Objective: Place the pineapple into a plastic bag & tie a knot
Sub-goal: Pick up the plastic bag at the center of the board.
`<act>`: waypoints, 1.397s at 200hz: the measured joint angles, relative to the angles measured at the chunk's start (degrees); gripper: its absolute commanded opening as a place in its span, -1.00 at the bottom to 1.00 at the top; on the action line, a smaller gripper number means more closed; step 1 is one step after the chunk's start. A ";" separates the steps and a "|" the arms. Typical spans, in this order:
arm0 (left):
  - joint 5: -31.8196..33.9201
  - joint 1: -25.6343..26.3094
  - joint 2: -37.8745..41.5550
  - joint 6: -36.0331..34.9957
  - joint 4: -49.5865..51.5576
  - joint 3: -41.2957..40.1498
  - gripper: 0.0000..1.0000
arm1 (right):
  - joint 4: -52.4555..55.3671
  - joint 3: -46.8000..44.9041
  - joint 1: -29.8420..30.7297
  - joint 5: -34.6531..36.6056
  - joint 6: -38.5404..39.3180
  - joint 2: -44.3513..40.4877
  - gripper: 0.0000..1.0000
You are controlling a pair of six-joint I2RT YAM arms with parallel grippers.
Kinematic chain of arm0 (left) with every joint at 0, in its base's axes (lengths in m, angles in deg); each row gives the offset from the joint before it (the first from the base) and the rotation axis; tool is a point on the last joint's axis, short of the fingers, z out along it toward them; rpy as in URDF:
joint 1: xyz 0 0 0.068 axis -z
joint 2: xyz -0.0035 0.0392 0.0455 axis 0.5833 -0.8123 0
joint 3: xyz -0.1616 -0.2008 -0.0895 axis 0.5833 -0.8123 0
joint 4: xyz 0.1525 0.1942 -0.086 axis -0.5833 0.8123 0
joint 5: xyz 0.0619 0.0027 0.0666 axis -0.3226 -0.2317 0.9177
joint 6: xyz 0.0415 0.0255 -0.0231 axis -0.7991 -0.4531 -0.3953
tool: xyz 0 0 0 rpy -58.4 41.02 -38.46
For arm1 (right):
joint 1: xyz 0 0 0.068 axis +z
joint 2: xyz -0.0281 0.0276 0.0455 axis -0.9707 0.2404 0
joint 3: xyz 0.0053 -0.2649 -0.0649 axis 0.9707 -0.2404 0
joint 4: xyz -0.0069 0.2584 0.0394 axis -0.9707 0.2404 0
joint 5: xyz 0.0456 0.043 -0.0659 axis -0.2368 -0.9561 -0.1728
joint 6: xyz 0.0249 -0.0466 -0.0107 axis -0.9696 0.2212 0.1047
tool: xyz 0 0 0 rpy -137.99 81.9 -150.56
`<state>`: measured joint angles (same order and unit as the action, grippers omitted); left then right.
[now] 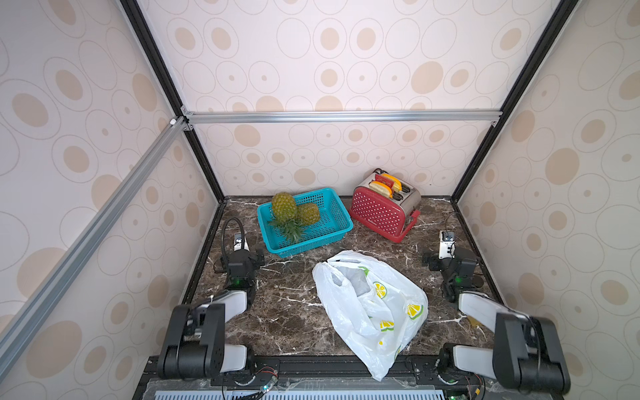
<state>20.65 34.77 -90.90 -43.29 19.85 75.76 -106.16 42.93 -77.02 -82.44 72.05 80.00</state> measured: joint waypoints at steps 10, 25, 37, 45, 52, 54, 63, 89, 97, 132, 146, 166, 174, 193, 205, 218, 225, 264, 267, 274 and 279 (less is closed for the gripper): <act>0.35 0.00 5.55 0.26 4.09 0.87 0.98 | 4.39 1.36 -0.02 1.31 -2.67 -4.39 0.99; 0.39 0.00 11.91 1.66 11.30 3.54 0.98 | 11.28 3.80 -0.31 1.38 -4.94 -8.98 0.98; -0.66 0.00 15.37 3.61 18.60 6.93 0.98 | 17.16 5.99 -0.55 -0.09 -6.27 -10.84 0.99; -2.23 0.00 17.09 5.09 23.32 9.35 0.98 | 21.14 7.67 -0.59 -1.95 -6.91 -11.30 0.96; -4.44 0.00 18.43 6.58 27.12 11.37 0.98 | 24.90 9.40 -0.52 -4.00 -7.56 -11.30 0.91; -4.92 0.00 18.84 7.15 28.11 11.89 0.98 | 26.03 9.94 -0.39 -4.44 -7.69 -11.23 0.90; -8.22 0.00 20.22 8.90 32.00 13.73 0.97 | 30.97 12.46 0.42 -6.40 -8.33 -10.91 0.88; -17.86 1.27 24.65 14.08 40.33 15.08 0.98 | 42.21 20.35 11.28 -8.79 -4.63 -9.33 0.81; -19.82 2.58 25.94 15.47 41.72 14.56 0.98 | 44.19 22.03 15.10 -9.64 -2.64 -8.70 0.75; -24.63 12.79 30.36 21.94 42.38 8.44 0.98 | 50.73 26.51 27.28 -11.96 10.62 -1.73 0.77; -25.86 15.37 29.70 24.81 41.81 5.88 0.98 | 52.65 28.41 30.80 -12.28 17.29 3.93 0.77; -28.13 16.50 25.00 29.07 41.40 4.44 0.98 | 54.05 32.13 34.53 -12.11 25.11 13.00 0.78; -29.29 16.79 22.10 30.45 40.96 4.44 0.98 | 54.05 33.92 35.63 -11.98 27.63 16.92 0.77; -31.87 17.64 16.33 32.65 40.63 4.48 0.98 | 52.98 37.64 37.53 -11.69 32.15 25.09 0.75; -33.29 19.10 13.09 33.29 40.50 4.57 0.98 | 51.76 38.99 38.40 -11.52 34.21 28.81 0.74; -34.36 20.98 10.10 33.81 40.48 4.81 0.98 | 50.10 39.89 39.12 -10.97 36.26 32.09 0.71; -34.53 22.14 8.81 34.07 40.33 4.94 0.98 | 49.20 40.13 39.39 -10.67 37.16 33.38 0.67; -34.16 27.91 3.98 35.23 36.81 5.49 0.97 | 43.85 40.57 40.79 -7.19 40.52 38.49 0.33; -34.07 28.13 3.61 35.30 36.48 5.53 0.96 | 43.34 40.57 40.81 -6.84 40.87 38.86 0.29; -33.92 28.63 2.64 35.50 35.93 5.68 0.93 | 42.40 40.61 40.89 -6.23 41.38 39.39 0.17; -33.79 28.87 1.90 35.58 35.45 5.81 0.90 | 41.75 40.61 40.89 -5.70 41.42 39.74 0.08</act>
<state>-13.14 63.65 -89.00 -7.71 55.30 81.57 -64.41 83.54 -36.13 -88.15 113.47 119.74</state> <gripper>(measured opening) 0.979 0.639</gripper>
